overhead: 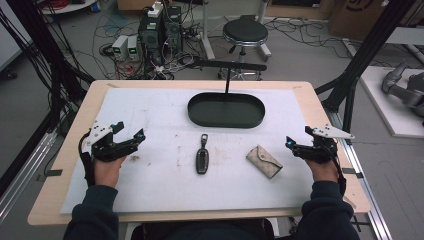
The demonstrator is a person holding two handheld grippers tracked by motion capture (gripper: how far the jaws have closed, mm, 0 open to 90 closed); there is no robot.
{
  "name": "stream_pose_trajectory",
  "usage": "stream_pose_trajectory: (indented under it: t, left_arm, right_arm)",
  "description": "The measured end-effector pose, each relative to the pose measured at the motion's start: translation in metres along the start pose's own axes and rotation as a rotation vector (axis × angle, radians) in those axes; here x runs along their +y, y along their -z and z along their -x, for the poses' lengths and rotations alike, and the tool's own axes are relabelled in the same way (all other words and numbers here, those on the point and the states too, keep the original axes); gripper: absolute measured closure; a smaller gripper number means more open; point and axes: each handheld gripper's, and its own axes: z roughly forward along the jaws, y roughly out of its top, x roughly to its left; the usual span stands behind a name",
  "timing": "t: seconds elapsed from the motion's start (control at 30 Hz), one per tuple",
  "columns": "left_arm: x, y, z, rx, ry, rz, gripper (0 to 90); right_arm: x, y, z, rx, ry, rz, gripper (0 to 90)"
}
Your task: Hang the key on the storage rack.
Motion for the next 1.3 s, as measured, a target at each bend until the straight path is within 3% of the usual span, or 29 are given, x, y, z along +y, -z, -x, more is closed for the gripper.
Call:
stream_pose_trajectory:
  t: [0.5, 0.77, 1.03, 1.17, 1.3]
  left_arm:
    - [0.001, -0.004, 0.007, -0.017, -0.018, -0.02, 19.0]
    - [0.0, -0.005, 0.014, -0.036, -0.018, -0.032, 19.4]
    - [-0.001, -0.012, 0.027, -0.066, -0.005, -0.067, 25.3]
    - [-0.001, -0.016, 0.037, -0.099, -0.018, -0.082, 30.2]
    - [-0.002, -0.025, 0.048, -0.115, 0.003, -0.116, 35.2]
  right_arm:
    - [-0.002, 0.003, 0.004, -0.008, -0.014, 0.006, 16.9]
    - [0.0, 0.005, -0.002, -0.013, 0.0, 0.009, 16.9]
    - [-0.001, 0.0, -0.003, -0.003, -0.001, -0.008, 17.0]
    - [-0.001, 0.0, -0.004, 0.002, 0.002, -0.007, 17.0]
    - [-0.001, 0.0, -0.004, -0.001, -0.006, -0.007, 16.9]
